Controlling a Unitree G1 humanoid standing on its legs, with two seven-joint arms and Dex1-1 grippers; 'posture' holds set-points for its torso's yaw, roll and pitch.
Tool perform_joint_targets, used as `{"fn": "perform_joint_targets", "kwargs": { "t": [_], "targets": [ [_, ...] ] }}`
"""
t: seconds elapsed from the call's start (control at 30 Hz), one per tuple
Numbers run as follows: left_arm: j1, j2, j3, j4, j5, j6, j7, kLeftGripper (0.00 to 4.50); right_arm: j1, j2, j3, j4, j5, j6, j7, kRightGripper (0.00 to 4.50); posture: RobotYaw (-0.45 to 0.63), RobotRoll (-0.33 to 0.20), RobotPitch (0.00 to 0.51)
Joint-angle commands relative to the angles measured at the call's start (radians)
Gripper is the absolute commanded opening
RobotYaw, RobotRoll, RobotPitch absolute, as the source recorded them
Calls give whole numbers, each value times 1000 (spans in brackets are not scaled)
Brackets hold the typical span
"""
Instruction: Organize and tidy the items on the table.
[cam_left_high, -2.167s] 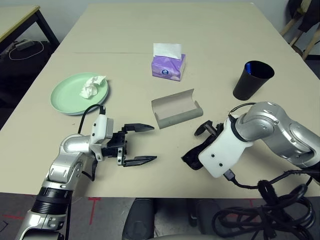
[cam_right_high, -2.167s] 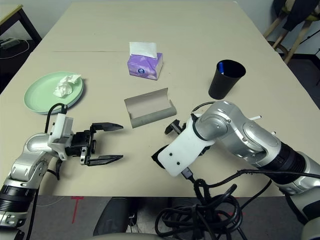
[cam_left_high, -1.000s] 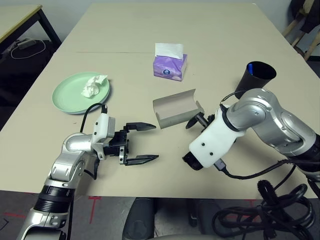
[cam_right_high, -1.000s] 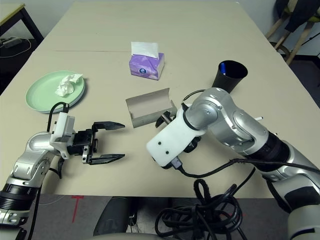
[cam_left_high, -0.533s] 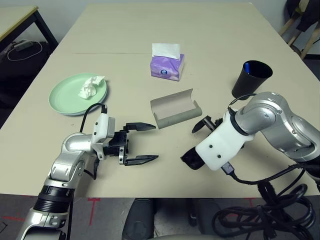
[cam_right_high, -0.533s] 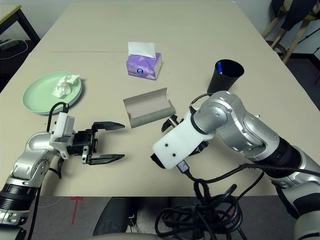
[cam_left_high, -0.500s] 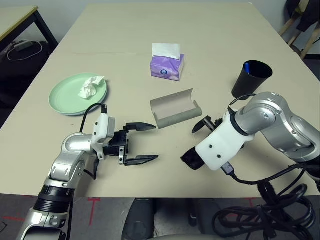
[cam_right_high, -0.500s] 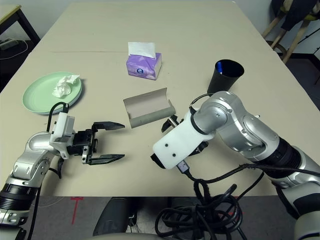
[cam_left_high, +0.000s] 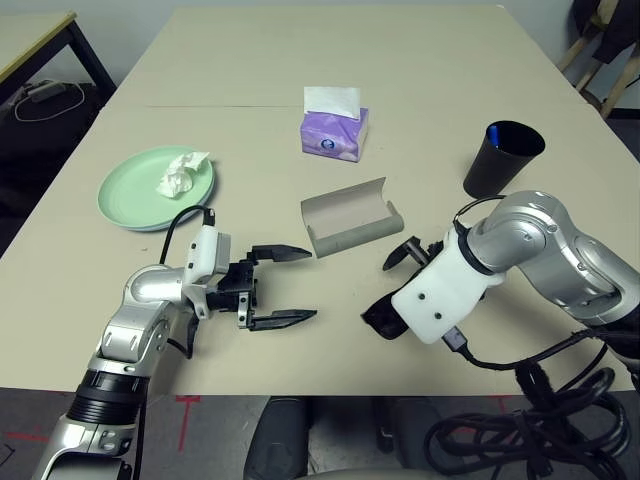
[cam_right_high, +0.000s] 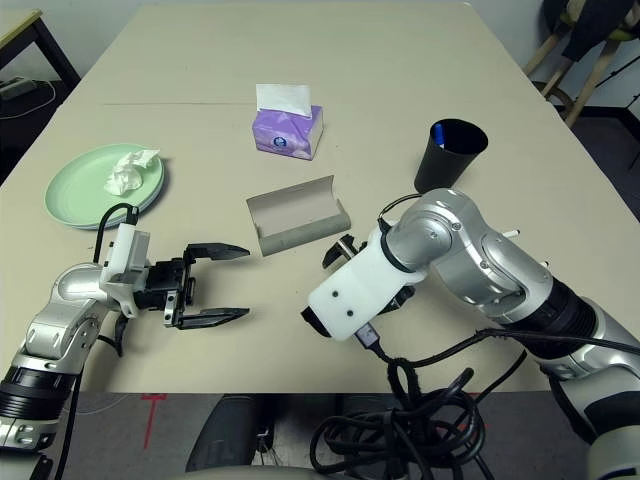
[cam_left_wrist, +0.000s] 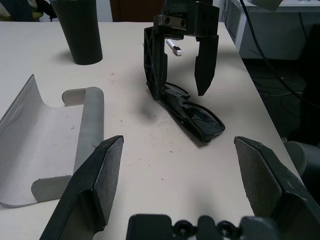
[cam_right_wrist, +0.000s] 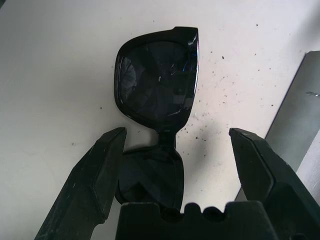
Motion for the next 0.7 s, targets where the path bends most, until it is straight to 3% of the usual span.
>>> {"fn": "perform_joint_targets", "kwargs": {
  "t": [0.03,0.7],
  "targets": [
    [10,11,-10,0,5,5,-4,4487,18,3,18,18,-11,-25,-9,4500,59,0,159],
    [19,15,-10,-7,5,4,1,4487,8,39,18,37,-29,-36,3,4500,63,0,158]
  ]
}}
